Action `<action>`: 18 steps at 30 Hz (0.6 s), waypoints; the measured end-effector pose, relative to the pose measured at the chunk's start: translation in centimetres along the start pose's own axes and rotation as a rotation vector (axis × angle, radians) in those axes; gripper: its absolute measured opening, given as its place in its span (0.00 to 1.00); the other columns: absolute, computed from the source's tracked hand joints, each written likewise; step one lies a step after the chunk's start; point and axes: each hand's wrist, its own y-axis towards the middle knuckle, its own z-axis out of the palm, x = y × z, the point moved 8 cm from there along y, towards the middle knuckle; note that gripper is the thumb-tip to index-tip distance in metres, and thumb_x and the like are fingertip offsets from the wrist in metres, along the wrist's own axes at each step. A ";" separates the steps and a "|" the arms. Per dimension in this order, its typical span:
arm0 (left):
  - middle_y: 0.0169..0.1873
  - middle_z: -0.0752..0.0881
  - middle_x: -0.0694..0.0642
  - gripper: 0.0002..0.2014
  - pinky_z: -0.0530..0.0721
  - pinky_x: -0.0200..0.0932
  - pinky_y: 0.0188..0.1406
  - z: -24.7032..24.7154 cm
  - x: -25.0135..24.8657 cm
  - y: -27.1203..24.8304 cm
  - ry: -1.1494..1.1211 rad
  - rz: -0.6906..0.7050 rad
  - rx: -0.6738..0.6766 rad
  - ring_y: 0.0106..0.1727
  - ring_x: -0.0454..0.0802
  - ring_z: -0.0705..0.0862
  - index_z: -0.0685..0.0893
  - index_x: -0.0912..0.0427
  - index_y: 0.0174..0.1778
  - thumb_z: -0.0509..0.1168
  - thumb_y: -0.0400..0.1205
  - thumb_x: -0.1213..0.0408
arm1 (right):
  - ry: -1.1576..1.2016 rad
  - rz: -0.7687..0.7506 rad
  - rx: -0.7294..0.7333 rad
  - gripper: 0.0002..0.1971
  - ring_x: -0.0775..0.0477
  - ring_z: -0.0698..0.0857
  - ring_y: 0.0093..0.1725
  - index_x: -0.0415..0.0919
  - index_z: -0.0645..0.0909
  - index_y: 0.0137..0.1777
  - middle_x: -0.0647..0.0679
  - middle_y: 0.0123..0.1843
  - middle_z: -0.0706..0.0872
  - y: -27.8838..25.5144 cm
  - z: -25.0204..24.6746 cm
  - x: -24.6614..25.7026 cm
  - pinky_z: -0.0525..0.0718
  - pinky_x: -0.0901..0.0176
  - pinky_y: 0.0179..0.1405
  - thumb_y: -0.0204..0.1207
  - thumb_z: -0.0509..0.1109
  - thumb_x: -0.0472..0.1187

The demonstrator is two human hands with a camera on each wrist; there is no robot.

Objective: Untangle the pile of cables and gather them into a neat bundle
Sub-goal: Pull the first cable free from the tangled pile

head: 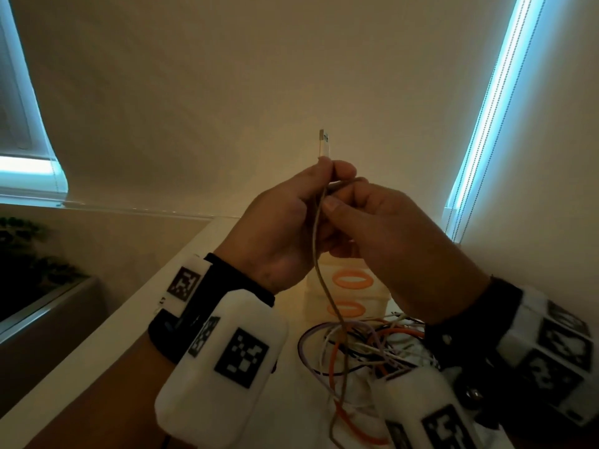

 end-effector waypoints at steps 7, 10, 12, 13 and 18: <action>0.56 0.88 0.57 0.16 0.86 0.44 0.31 -0.1 0.7 0.2 -0.018 -0.032 -0.007 0.39 0.51 0.88 0.84 0.53 0.49 0.55 0.91 0.49 | 0.291 0.134 0.089 0.09 0.48 0.89 0.38 0.41 0.83 0.55 0.43 0.43 0.89 0.4 1.5 -1.4 0.88 0.54 0.42 0.88 0.63 0.42; 0.60 0.88 0.58 0.17 0.86 0.49 0.42 0.0 0.7 0.2 0.005 -0.034 -0.004 0.48 0.53 0.87 0.85 0.53 0.49 0.54 0.91 0.49 | 0.303 0.139 0.099 0.11 0.48 0.87 0.37 0.40 0.85 0.52 0.44 0.39 0.87 0.3 1.5 -2.0 0.85 0.55 0.39 0.88 0.62 0.43; 0.59 0.88 0.58 0.17 0.86 0.46 0.38 0.0 0.5 0.1 0.032 -0.015 -0.012 0.45 0.51 0.87 0.85 0.54 0.50 0.54 0.91 0.50 | 0.316 0.134 0.057 0.13 0.49 0.85 0.34 0.40 0.85 0.50 0.45 0.36 0.85 0.3 0.9 -2.3 0.85 0.56 0.37 0.89 0.60 0.43; 0.57 0.88 0.58 0.16 0.85 0.46 0.37 -0.1 0.3 0.2 0.073 0.007 -0.018 0.45 0.51 0.87 0.86 0.54 0.51 0.55 0.91 0.51 | 0.316 0.126 0.039 0.13 0.49 0.85 0.33 0.41 0.84 0.49 0.46 0.34 0.84 0.2 0.8 -2.2 0.85 0.57 0.35 0.89 0.59 0.43; 0.44 0.83 0.60 0.15 0.82 0.45 0.40 -0.2 0.0 0.4 0.294 0.089 -0.032 0.40 0.49 0.81 0.87 0.60 0.52 0.56 0.91 0.59 | 0.422 0.124 0.041 0.11 0.55 0.69 0.20 0.42 0.82 0.50 0.46 0.31 0.76 -0.1 0.2 -2.6 0.68 0.64 0.17 0.90 0.59 0.41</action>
